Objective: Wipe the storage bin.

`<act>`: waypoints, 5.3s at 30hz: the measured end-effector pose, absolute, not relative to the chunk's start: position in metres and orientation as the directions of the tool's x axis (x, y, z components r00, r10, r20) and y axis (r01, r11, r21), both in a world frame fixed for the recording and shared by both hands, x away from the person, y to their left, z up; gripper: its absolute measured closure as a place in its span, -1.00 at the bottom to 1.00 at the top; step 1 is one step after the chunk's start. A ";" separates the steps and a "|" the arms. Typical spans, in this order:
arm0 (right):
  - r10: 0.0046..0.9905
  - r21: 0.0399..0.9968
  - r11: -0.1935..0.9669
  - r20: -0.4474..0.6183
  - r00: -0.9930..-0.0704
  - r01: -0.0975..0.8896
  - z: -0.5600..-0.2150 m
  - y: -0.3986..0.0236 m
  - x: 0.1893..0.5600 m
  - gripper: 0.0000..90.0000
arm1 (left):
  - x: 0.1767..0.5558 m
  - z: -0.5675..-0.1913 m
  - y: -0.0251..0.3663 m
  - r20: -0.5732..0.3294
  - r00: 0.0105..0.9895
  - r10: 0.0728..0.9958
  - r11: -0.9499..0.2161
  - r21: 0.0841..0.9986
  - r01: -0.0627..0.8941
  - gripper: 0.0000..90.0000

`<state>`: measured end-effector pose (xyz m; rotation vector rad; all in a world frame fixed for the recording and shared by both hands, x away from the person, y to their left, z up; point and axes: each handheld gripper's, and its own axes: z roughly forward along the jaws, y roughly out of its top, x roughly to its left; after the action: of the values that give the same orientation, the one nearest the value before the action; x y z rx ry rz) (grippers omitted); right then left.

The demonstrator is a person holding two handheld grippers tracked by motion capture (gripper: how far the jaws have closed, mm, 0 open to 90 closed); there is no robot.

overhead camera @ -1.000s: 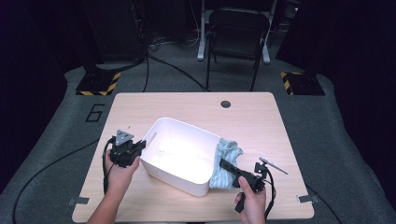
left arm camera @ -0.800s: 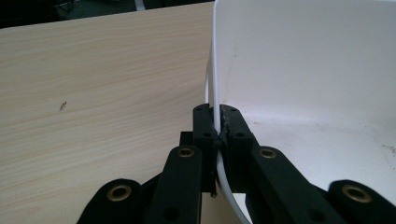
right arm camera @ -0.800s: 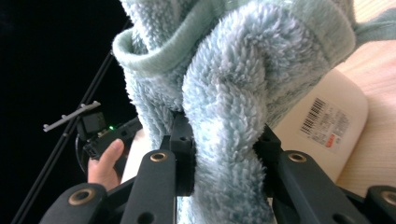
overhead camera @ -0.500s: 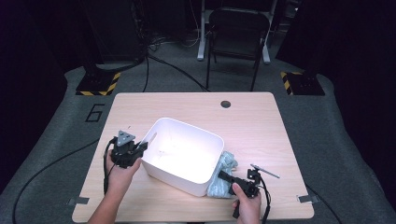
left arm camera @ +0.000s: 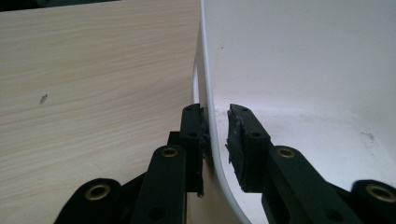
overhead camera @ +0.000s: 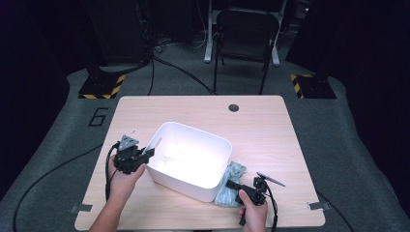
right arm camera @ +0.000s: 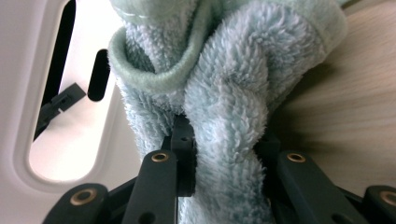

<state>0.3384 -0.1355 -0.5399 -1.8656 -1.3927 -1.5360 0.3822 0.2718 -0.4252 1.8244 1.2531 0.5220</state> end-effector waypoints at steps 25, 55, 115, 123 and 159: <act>0.385 0.279 -0.495 0.920 -0.081 0.823 -0.528 -0.156 0.340 0.51 | 0.388 -0.423 0.269 -0.197 0.497 0.845 -0.151 0.804 0.576 0.24; 0.308 0.371 -0.537 0.922 -0.234 0.757 -0.488 -0.149 0.343 0.52 | 0.384 -0.424 0.266 -0.147 0.440 0.886 -0.160 0.794 0.587 0.29; 0.294 0.360 -0.531 0.927 -0.232 0.767 -0.485 -0.146 0.337 0.53 | 0.378 -0.425 0.262 -0.139 0.425 0.894 -0.155 0.796 0.585 0.10; 0.316 0.384 -0.545 0.917 -0.242 0.745 -0.486 -0.148 0.356 0.51 | 0.374 -0.424 0.266 -0.181 0.432 0.884 -0.126 0.796 0.593 -0.06; 0.356 0.344 -0.590 0.923 -0.147 0.731 -0.499 -0.145 0.344 0.55 | 0.369 -0.422 0.257 -0.184 0.419 0.889 -0.131 0.776 0.617 -0.04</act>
<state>0.3438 -0.1454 -0.4993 -1.8260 -1.2281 -1.7961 0.3692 0.2571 -0.4220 1.8444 1.2899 0.4123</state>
